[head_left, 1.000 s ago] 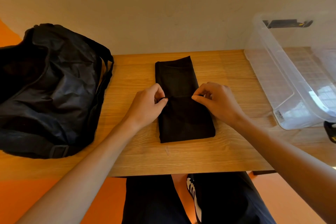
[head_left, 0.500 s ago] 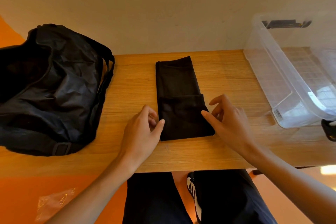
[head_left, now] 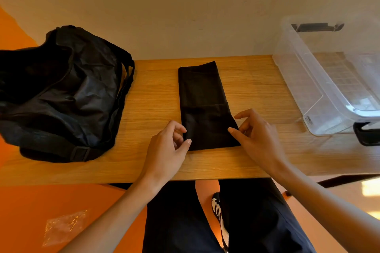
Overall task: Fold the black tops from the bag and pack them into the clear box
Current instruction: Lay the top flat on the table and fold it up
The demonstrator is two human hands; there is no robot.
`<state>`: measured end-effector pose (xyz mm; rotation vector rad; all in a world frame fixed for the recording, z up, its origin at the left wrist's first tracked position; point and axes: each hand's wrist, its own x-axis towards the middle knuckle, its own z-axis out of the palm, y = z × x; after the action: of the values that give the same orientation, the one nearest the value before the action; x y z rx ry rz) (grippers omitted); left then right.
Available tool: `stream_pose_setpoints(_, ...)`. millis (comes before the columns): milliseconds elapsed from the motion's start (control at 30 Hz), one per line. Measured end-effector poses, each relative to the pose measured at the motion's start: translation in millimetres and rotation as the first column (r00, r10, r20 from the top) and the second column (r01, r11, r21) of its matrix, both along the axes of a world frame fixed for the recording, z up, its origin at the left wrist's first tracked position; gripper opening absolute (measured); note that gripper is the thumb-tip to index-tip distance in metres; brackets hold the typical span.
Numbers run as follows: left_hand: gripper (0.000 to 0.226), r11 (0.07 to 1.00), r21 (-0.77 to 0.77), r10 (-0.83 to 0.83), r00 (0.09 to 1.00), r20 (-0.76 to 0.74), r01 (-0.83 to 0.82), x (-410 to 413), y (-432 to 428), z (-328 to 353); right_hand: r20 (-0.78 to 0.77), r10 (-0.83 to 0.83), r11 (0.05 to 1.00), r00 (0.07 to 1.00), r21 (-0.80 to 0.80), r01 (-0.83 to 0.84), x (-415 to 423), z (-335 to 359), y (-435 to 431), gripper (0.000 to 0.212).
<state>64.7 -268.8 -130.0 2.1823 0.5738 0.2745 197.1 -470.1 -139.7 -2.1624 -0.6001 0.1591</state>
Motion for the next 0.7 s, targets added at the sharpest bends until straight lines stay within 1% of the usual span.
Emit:
stream_pose_setpoints(33, 0.019, 1.000, 0.027, 0.004, 1.000, 0.010, -0.004, -0.4, 0.5, -1.6, 0.032, -0.008, 0.999, 0.999, -0.046, 0.010, -0.2, -0.5, 0.0, 0.033)
stream_pose_setpoints(67, 0.019, 0.996, 0.089, 0.005, 0.999, 0.044, -0.009, 1.0, 0.6, -2.1, 0.131, -0.021, 0.994, 0.991, -0.100, 0.034, -0.1, -0.9, 1.1, 0.036)
stream_pose_setpoints(100, 0.023, 0.983, 0.182, -0.008, 0.996, 0.091, -0.009, 4.7, 0.4, -2.4, 0.272, -0.013, 0.985, 0.962, -0.160, 0.059, 0.5, -1.2, 3.8, 0.041)
stream_pose_setpoints(133, 0.031, 0.957, 0.289, -0.039, 0.993, 0.113, 0.005, 10.7, -0.4, -1.7, 0.405, 0.032, 0.972, 0.914, -0.225, 0.066, 1.9, -0.6, 9.1, 0.047)
stream_pose_setpoints(167, 0.043, 0.920, 0.391, -0.082, 0.992, 0.094, 0.039, 18.6, -2.1, -0.7, 0.485, 0.111, 0.956, 0.867, -0.292, 0.041, 3.8, 0.9, 17.2, 0.052)
stream_pose_setpoints(200, 0.056, 0.875, 0.474, -0.127, 0.992, 0.029, 0.098, 27.8, -4.7, 0.3, 0.499, 0.213, 0.928, 0.840, -0.373, -0.014, 6.5, 1.8, 26.7, 0.057)
stream_pose_setpoints(233, 0.066, 0.832, 0.526, -0.166, 0.984, -0.064, 0.175, 37.4, -7.9, 1.7, 0.464, 0.317, 0.885, 0.827, -0.458, -0.082, 9.2, 1.2, 36.7, 0.061)
stream_pose_setpoints(300, 0.071, 0.774, 0.545, -0.217, 0.944, -0.250, 0.322, 52.9, -9.9, -0.7, 0.344, 0.459, 0.778, 0.819, -0.601, -0.184, 15.0, -4.9, 51.4, 0.066)
stream_pose_setpoints(367, 0.070, 0.761, 0.503, -0.233, 0.897, -0.377, 0.409, 59.0, -2.3, -6.8, 0.240, 0.490, 0.707, 0.838, -0.672, -0.221, 20.8, -11.1, 53.9, 0.067)
stream_pose_setpoints(400, 0.072, 0.761, 0.489, -0.225, 0.881, -0.417, 0.426, 58.7, 4.0, -9.9, 0.207, 0.479, 0.699, 0.853, -0.677, -0.228, 23.4, -12.2, 51.7, 0.068)
stream_pose_setpoints(467, 0.076, 0.757, 0.496, -0.197, 0.872, -0.448, 0.425, 55.3, 17.8, -15.5, 0.180, 0.444, 0.709, 0.878, -0.670, -0.221, 27.9, -12.3, 43.9, 0.072)
stream_pose_setpoints(600, 0.087, 0.742, 0.527, -0.190, 0.884, -0.427, 0.414, 46.8, 29.8, -17.7, 0.161, 0.401, 0.706, 0.902, -0.681, -0.192, 36.2, -10.7, 28.1, 0.076)
stream_pose_setpoints(633, 0.088, 0.749, 0.518, -0.206, 0.888, -0.411, 0.413, 45.9, 30.9, -15.1, 0.162, 0.389, 0.714, 0.907, -0.675, -0.186, 38.1, -8.6, 26.3, 0.076)
stream_pose_setpoints(700, 0.085, 0.802, 0.459, -0.233, 0.908, -0.348, 0.382, 49.5, 35.6, -8.2, 0.156, 0.336, 0.768, 0.929, -0.617, -0.174, 44.6, 1.4, 27.5, 0.077)
